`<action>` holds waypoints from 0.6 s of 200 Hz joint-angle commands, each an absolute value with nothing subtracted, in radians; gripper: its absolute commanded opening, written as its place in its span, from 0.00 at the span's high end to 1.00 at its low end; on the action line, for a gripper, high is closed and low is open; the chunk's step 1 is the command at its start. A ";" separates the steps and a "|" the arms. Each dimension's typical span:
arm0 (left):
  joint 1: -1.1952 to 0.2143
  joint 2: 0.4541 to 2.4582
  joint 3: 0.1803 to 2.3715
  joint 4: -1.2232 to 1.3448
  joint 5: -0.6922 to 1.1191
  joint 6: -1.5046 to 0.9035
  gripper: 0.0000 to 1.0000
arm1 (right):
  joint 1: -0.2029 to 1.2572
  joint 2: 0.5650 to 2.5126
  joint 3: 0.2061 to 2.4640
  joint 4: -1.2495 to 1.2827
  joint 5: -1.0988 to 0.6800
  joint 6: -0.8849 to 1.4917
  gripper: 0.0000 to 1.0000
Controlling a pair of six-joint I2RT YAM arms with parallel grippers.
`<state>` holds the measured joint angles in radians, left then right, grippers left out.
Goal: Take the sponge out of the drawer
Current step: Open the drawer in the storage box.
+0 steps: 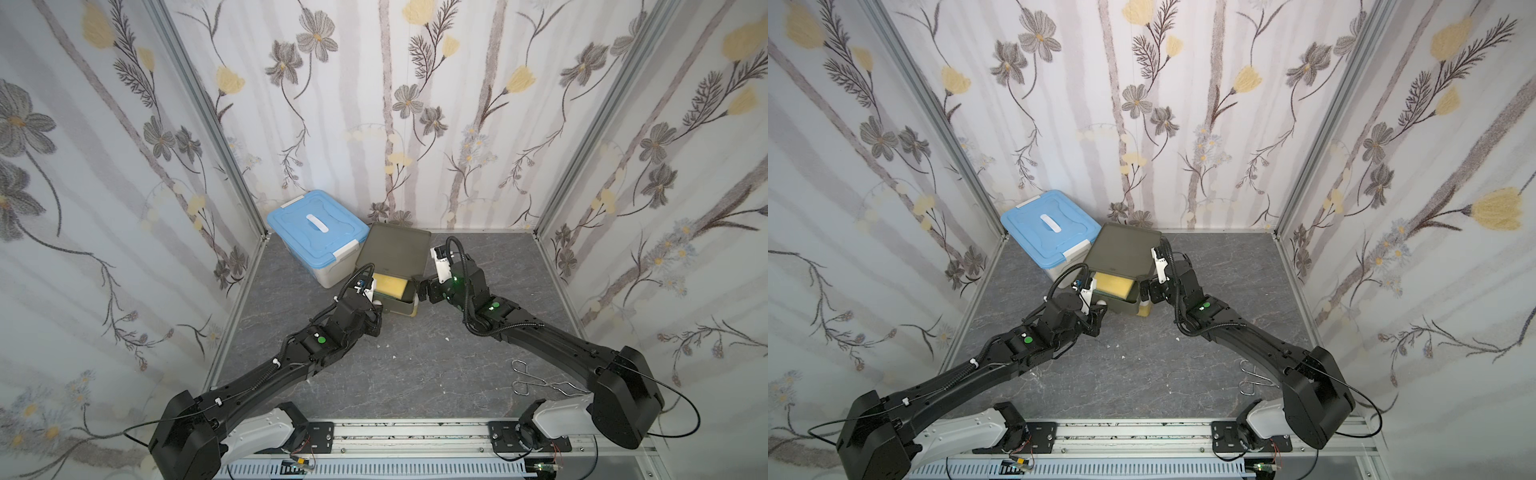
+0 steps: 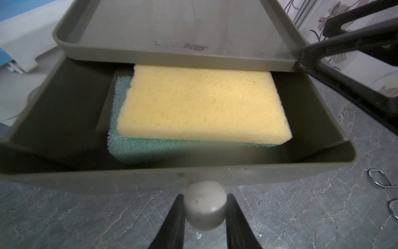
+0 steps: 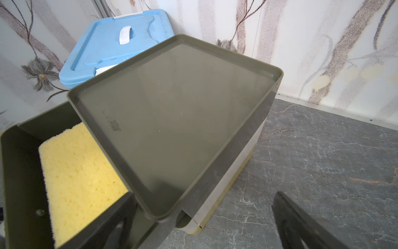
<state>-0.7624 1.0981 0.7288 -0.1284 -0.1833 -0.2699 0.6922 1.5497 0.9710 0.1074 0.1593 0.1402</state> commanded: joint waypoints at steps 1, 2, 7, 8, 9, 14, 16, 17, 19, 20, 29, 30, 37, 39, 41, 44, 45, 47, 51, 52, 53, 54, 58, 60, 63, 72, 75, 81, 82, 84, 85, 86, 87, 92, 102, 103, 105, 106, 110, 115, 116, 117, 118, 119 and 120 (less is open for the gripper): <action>-0.761 1.092 0.713 -0.139 -0.197 -0.297 0.76 | 0.689 1.554 0.983 0.124 0.189 0.137 0.00; -0.761 1.092 0.711 -0.139 -0.196 -0.298 0.76 | 0.689 1.554 0.983 0.124 0.189 0.137 0.00; -0.761 1.092 0.707 -0.143 -0.196 -0.303 0.76 | 0.689 1.556 0.983 0.124 0.188 0.137 0.00; -0.761 1.092 0.705 -0.143 -0.196 -0.304 0.76 | 0.689 1.557 0.984 0.124 0.189 0.137 0.00; -0.761 1.092 0.705 -0.144 -0.195 -0.305 0.75 | 0.689 1.557 0.984 0.123 0.189 0.137 0.00; -0.761 1.091 0.699 -0.146 -0.193 -0.309 0.75 | 0.689 1.558 0.985 0.123 0.190 0.139 0.00; -0.761 1.091 0.697 -0.146 -0.191 -0.310 0.76 | 0.689 1.560 0.986 0.123 0.191 0.137 0.00; -0.761 1.090 0.696 -0.146 -0.191 -0.311 0.76 | 0.689 1.559 0.986 0.123 0.190 0.139 0.00; -0.762 1.089 0.693 -0.146 -0.190 -0.311 0.76 | 0.689 1.561 0.986 0.123 0.191 0.139 0.00; -0.761 1.088 0.692 -0.146 -0.189 -0.312 0.76 | 0.689 1.560 0.986 0.123 0.191 0.139 0.00; -0.760 1.081 0.683 -0.147 -0.192 -0.319 0.75 | 0.689 1.564 0.989 0.121 0.192 0.141 0.00; -0.761 1.079 0.680 -0.147 -0.193 -0.320 0.75 | 0.689 1.564 0.989 0.121 0.192 0.141 0.00; -0.761 1.070 0.672 -0.146 -0.196 -0.322 0.76 | 0.689 1.566 0.989 0.121 0.192 0.141 0.00; -0.761 1.067 0.669 -0.148 -0.197 -0.323 0.76 | 0.689 1.565 0.990 0.121 0.192 0.142 0.00; -0.761 1.065 0.669 -0.149 -0.197 -0.324 0.76 | 0.689 1.565 0.991 0.121 0.192 0.143 0.00; -0.760 1.059 0.666 -0.149 -0.199 -0.325 0.76 | 0.690 1.567 0.991 0.121 0.192 0.143 0.00; -0.761 1.057 0.666 -0.150 -0.199 -0.325 0.75 | 0.689 1.568 0.991 0.121 0.193 0.143 0.00; -0.761 1.054 0.663 -0.152 -0.200 -0.326 0.75 | 0.689 1.567 0.991 0.122 0.193 0.143 0.00; -0.762 1.048 0.660 -0.156 -0.202 -0.327 0.75 | 0.689 1.568 0.991 0.121 0.195 0.143 0.00; -0.761 1.045 0.661 -0.156 -0.202 -0.327 0.75 | 0.689 1.568 0.991 0.121 0.196 0.143 0.00; -0.760 1.043 0.661 -0.157 -0.202 -0.327 0.76 | 0.689 1.568 0.991 0.121 0.196 0.143 0.00; -0.761 1.041 0.660 -0.158 -0.203 -0.327 0.76 | 0.689 1.568 0.991 0.122 0.196 0.143 0.00; -0.761 1.033 0.659 -0.163 -0.205 -0.328 0.76 | 0.688 1.569 0.992 0.121 0.199 0.144 0.00; -0.762 1.027 0.658 -0.164 -0.206 -0.328 0.76 | 0.689 1.568 0.992 0.121 0.199 0.144 0.00; -0.761 1.021 0.656 -0.168 -0.209 -0.328 0.76 | 0.688 1.570 0.992 0.121 0.200 0.144 0.00; -0.761 0.999 0.652 -0.176 -0.216 -0.328 0.76 | 0.687 1.572 0.994 0.120 0.201 0.144 0.00; -0.761 0.993 0.650 -0.178 -0.217 -0.328 0.76 | 0.687 1.573 0.995 0.120 0.201 0.144 0.00; -0.761 0.978 0.649 -0.182 -0.219 -0.328 0.75 | 0.687 1.575 0.996 0.121 0.198 0.144 0.00; -0.760 0.975 0.648 -0.183 -0.219 -0.328 0.75 | 0.687 1.576 0.996 0.120 0.199 0.144 0.00; -0.761 0.971 0.647 -0.183 -0.219 -0.328 0.76 | 0.687 1.577 0.996 0.120 0.198 0.144 0.00; -0.761 0.968 0.647 -0.184 -0.219 -0.328 0.76 | 0.687 1.577 0.996 0.120 0.199 0.144 0.00; -0.761 0.967 0.646 -0.184 -0.219 -0.328 0.75 | 0.687 1.578 0.997 0.120 0.198 0.144 0.00; -0.761 0.965 0.645 -0.185 -0.219 -0.328 0.75 | 0.687 1.578 0.997 0.120 0.199 0.145 0.00; -0.761 0.955 0.644 -0.187 -0.219 -0.330 0.75 | 0.687 1.582 0.999 0.119 0.198 0.146 0.00; -0.761 0.940 0.639 -0.187 -0.215 -0.334 0.75 | 0.686 1.587 1.001 0.121 0.195 0.146 0.00; -0.762 0.938 0.639 -0.187 -0.215 -0.334 0.75 | 0.686 1.589 1.001 0.121 0.196 0.146 0.00; -0.761 0.936 0.639 -0.187 -0.215 -0.334 0.75 | 0.686 1.590 1.002 0.121 0.196 0.145 0.00; -0.761 0.935 0.638 -0.188 -0.215 -0.334 0.75 | 0.686 1.591 1.003 0.122 0.196 0.145 0.00; -0.761 0.931 0.636 -0.186 -0.215 -0.336 0.75 | 0.686 1.590 1.004 0.120 0.194 0.145 0.00; -0.761 0.928 0.633 -0.185 -0.215 -0.337 0.75 | 0.686 1.591 1.006 0.119 0.193 0.145 0.00; -0.761 0.927 0.633 -0.185 -0.216 -0.337 0.75 | 0.686 1.591 1.007 0.118 0.192 0.145 0.00; -0.761 0.927 0.632 -0.186 -0.217 -0.337 0.75 | 0.686 1.590 1.007 0.118 0.192 0.145 0.00; -0.761 0.927 0.631 -0.187 -0.217 -0.337 0.75 | 0.686 1.590 1.008 0.118 0.191 0.145 0.00; -0.761 0.927 0.631 -0.187 -0.218 -0.337 0.75 | 0.686 1.590 1.008 0.118 0.191 0.146 0.00; -0.761 0.927 0.631 -0.187 -0.218 -0.338 0.75 | 0.686 1.590 1.009 0.118 0.190 0.146 0.00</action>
<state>-0.7631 0.9432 0.6411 -0.1593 -0.1825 -0.3149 0.6861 1.5814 0.9962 0.1146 0.1844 0.1524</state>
